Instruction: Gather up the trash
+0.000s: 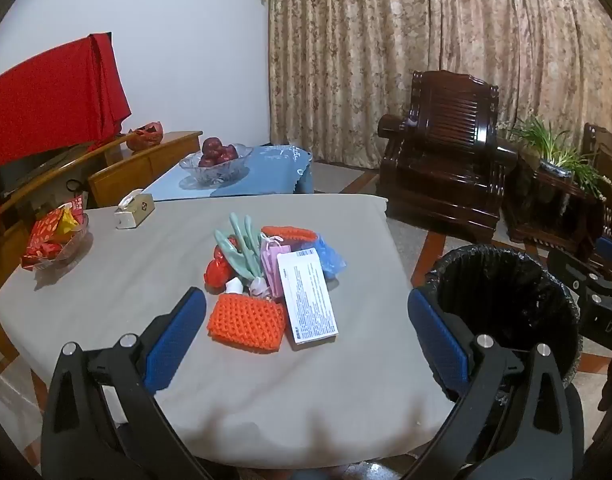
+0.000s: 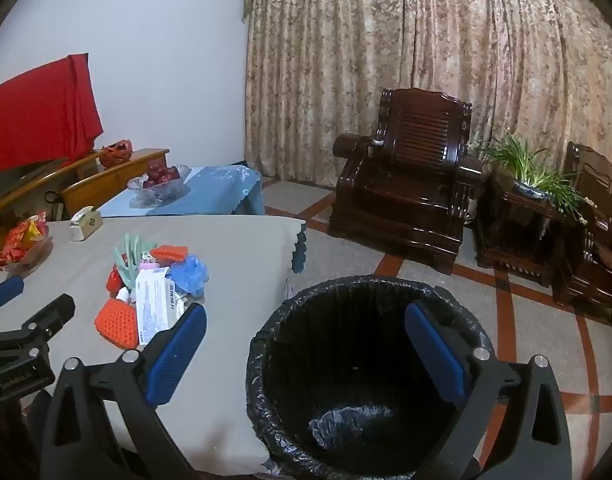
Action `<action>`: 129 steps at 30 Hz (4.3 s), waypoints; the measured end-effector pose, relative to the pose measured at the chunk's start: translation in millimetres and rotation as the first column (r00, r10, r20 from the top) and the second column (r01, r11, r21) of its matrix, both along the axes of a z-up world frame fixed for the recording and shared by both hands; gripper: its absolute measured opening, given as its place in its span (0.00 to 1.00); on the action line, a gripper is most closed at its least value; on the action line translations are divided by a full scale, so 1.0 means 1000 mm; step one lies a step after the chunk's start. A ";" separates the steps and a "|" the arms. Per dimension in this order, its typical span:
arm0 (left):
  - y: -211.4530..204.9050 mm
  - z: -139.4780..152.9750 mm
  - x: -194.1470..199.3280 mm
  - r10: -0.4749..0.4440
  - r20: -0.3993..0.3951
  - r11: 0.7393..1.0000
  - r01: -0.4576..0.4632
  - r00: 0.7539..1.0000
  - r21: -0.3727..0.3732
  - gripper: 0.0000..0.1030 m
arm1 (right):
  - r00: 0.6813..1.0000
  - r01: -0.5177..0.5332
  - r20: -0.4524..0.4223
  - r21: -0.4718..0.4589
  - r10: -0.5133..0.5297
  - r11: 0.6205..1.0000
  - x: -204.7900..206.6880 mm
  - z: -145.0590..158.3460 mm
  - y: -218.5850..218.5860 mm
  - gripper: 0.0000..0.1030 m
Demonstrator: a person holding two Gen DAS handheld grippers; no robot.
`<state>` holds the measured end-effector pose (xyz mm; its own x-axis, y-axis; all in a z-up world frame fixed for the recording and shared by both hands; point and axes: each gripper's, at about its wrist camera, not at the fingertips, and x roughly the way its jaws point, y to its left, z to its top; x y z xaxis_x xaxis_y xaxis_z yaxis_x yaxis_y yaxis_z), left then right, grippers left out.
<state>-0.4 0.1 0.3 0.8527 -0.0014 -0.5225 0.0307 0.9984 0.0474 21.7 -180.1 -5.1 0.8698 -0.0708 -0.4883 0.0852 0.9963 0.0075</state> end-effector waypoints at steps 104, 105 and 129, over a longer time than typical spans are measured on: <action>0.052 -0.025 0.021 0.110 0.026 0.994 -0.110 0.994 -0.002 0.95 | 0.990 -0.143 -0.015 0.023 0.143 0.989 0.044 -0.020 0.041 0.94; 0.059 -0.027 0.025 0.124 0.019 0.992 -0.124 0.992 0.002 0.95 | 0.988 -0.155 -0.018 0.028 0.155 0.988 0.048 -0.024 0.047 0.94; 0.150 -0.102 0.085 0.235 -0.067 0.972 -0.235 0.970 0.005 0.95 | 0.907 -0.363 -0.209 0.054 0.366 0.930 0.154 -0.128 0.170 0.74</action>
